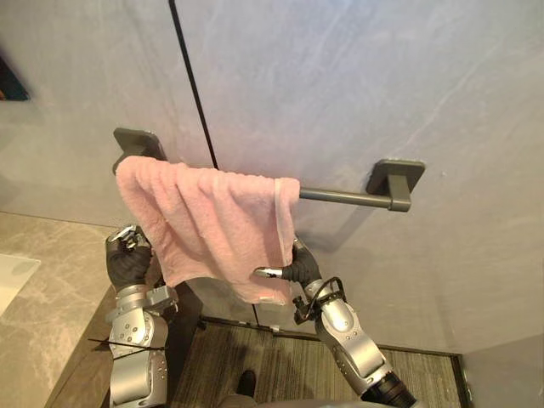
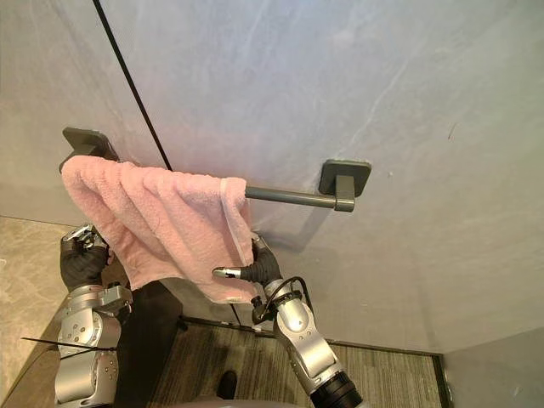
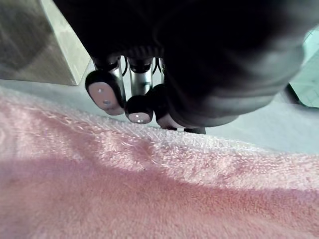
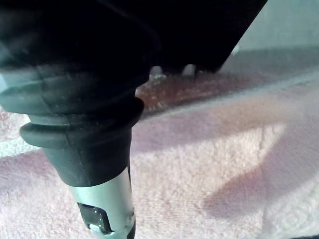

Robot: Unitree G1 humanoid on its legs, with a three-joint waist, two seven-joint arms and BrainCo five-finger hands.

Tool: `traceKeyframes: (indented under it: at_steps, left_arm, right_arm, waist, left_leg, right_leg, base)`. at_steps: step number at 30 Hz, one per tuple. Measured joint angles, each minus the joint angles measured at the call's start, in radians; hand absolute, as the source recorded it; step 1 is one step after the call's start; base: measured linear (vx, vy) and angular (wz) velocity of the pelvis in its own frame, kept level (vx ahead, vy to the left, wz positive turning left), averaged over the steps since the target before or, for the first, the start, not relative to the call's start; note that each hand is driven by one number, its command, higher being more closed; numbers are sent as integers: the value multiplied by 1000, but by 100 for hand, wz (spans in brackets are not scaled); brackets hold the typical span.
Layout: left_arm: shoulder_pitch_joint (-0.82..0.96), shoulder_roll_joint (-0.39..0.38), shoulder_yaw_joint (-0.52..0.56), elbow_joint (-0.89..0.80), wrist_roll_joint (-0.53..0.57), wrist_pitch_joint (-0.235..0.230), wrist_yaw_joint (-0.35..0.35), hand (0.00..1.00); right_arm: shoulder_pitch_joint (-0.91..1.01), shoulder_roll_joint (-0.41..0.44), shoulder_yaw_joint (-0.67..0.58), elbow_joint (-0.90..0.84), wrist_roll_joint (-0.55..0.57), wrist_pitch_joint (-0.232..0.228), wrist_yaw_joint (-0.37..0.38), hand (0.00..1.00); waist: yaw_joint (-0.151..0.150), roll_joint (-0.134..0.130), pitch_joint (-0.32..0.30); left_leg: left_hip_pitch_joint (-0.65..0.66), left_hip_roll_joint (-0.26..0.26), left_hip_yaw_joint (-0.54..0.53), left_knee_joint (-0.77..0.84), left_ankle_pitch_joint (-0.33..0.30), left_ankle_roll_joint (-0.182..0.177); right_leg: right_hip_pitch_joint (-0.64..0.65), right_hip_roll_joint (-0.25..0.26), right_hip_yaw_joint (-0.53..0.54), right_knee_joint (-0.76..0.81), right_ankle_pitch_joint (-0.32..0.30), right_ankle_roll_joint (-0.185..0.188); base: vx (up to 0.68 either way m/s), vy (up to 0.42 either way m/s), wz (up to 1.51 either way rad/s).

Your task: Organize washtable

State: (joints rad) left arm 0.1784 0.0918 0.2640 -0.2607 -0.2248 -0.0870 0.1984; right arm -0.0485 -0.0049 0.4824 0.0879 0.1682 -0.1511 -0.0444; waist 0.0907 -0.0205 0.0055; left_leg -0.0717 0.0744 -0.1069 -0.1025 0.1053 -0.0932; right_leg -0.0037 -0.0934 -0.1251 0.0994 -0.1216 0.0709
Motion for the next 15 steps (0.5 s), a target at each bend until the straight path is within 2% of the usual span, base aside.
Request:
traceKeyframes:
  at_steps: [7,9,15]
  left_arm:
    - [22,0,2,-3,5,-16,8,100]
    - [29,-1,4,-4,22,-19,21,100]
    - [28,-11,5,-9,54,-20,27,100]
  right_arm:
    - [10,-3,-69,-44,-4,-10,-14,100]
    - [17,-3,-83,-44,-15,-19,-14,100]
    - [38,-4,-141,-84,-22,-21,-14,100]
  waist:
    - [-8,11,-23]
    - [-19,15,-26]
    - [-20,21,-30]
  left_leg:
    - [-1,1,3,0,1,0]
    - [0,2,4,0,1,0]
    - [4,8,29,0,1,0]
  right_leg:
    - [1,1,3,-16,9,2]
    - [0,2,5,-16,10,2]
    - [-1,6,24,-24,25,2]
  base:
    - [-6,0,0]
    - [0,0,0]
    - [-17,0,-11]
